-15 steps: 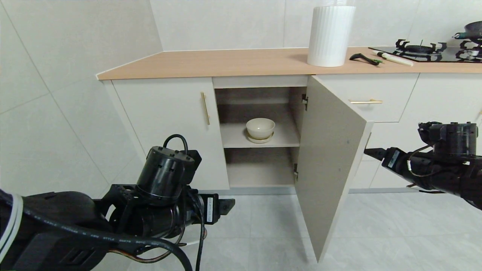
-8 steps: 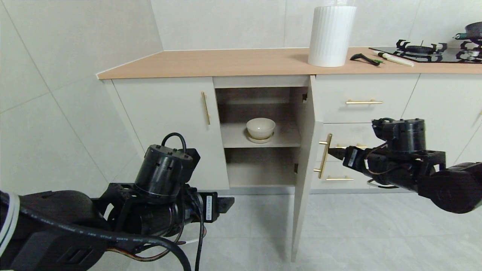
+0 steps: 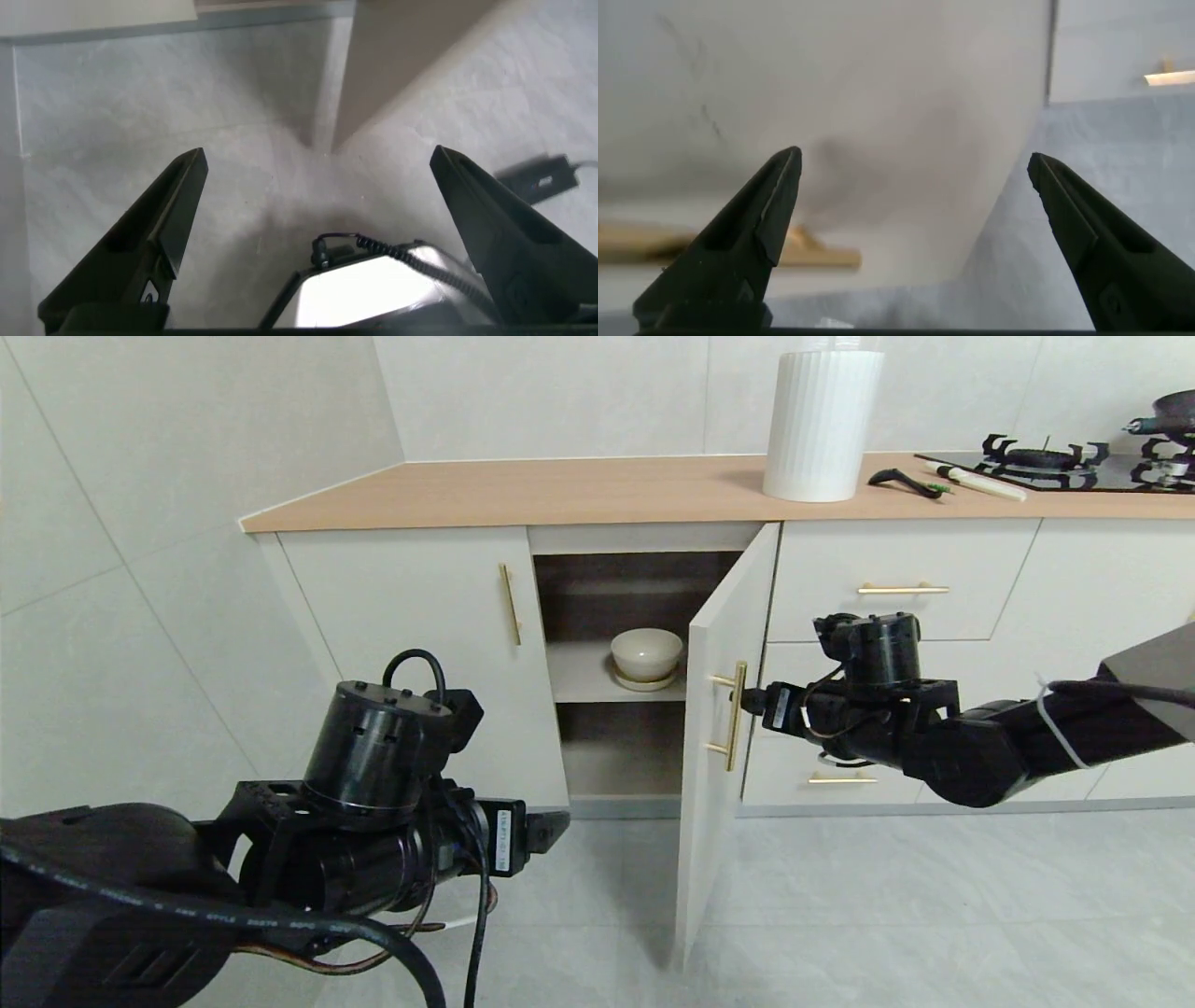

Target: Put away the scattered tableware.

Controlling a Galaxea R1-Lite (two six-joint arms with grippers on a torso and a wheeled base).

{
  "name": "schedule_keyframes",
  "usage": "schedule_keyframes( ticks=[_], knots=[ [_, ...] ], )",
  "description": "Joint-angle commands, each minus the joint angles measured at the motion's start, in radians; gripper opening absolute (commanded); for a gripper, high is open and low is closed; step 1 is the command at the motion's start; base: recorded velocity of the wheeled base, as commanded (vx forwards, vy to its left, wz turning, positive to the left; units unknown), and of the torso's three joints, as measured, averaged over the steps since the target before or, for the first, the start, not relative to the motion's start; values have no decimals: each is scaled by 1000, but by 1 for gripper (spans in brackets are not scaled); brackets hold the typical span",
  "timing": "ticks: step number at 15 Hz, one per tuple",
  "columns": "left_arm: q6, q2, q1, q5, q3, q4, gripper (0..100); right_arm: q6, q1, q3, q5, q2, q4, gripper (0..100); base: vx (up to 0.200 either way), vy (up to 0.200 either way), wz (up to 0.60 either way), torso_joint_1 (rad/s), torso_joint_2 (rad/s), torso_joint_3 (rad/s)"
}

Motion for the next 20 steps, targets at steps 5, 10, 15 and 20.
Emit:
schedule_keyframes(
  ticks=[5,10,15,20],
  knots=[
    [21,-25,14,3,3,-1,100,-5,3,-65,3,97,5,100,0,0,0,0,0,0],
    [47,-28,24,11,1,7,100,-5,5,-70,2,97,5,100,40,0,0,0,0,0],
    [72,-64,55,34,-5,7,100,2,5,-94,0,135,-2,100,200,0,0,1,3,3],
    [75,-61,78,34,-8,6,100,59,5,-142,-4,166,-3,100,120,0,0,1,0,0]
  ],
)
